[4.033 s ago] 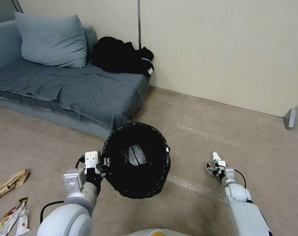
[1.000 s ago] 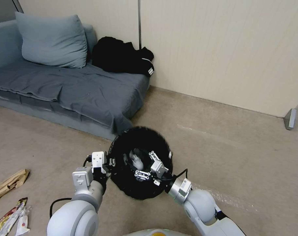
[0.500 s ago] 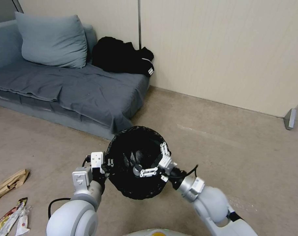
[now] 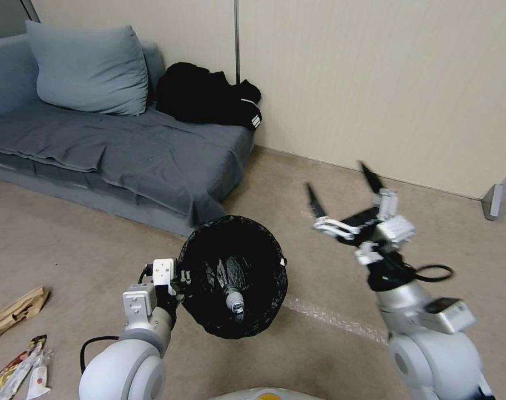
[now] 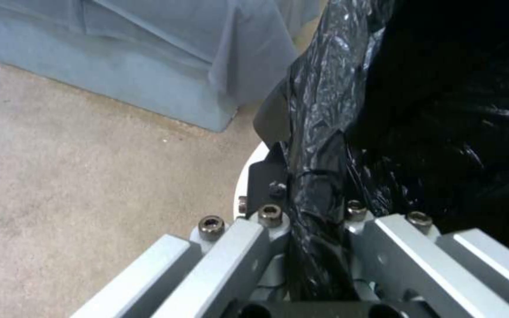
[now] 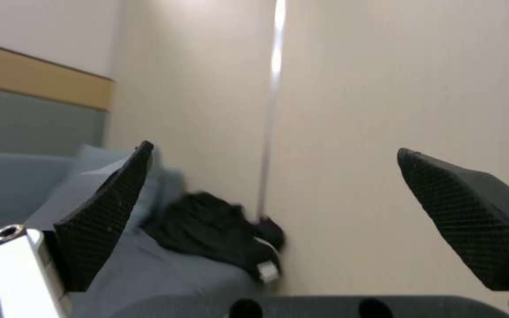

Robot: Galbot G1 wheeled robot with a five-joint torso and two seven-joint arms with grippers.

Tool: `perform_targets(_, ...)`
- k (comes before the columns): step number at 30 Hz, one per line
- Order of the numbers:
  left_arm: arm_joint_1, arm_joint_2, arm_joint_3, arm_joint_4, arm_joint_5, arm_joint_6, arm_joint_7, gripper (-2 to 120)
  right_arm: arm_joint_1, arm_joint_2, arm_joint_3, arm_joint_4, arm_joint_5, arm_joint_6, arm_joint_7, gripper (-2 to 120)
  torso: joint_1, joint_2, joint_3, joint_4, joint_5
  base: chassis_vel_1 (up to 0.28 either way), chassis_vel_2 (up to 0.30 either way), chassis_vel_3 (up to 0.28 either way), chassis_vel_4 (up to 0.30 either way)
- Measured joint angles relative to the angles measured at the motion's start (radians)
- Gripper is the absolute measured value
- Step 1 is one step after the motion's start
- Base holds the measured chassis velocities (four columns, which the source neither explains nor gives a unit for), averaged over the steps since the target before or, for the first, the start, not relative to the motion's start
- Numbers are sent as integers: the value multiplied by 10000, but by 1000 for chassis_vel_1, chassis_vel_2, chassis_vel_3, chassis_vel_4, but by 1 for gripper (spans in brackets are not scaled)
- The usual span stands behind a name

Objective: Pick up the trash bin, then pick up the garbage from the floor and place it into the trash bin.

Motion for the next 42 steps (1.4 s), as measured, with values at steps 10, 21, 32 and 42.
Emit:
perform_targets(10, 68, 48, -27, -77, -67, -11, -6, 0, -794, 533, 286, -819, -434, 154, 1079, 100, 0, 0, 2, 1, 1, 0, 0, 0, 0)
perform_targets(21, 158, -1, -28, -157, -88, 15, 11, 0, -675, 771, -260, -1600, -781, 860, 1454, 100, 0, 1, 1, 2, 0, 45, 37, 39, 37)
perform_targets(32, 186, -103, 20, -229, -48, 43, 20, 0, -465, 706, -320, -1726, -851, 734, 1614, 100, 1, 0, 1, 3, 0, 113, 104, 100, 97)
perform_targets(42, 237, -130, 19, -305, -34, 49, 29, 0, -391, 756, -425, -1843, -976, 535, 1817, 100, 1, 0, 1, 2, 1, 124, 125, 117, 129)
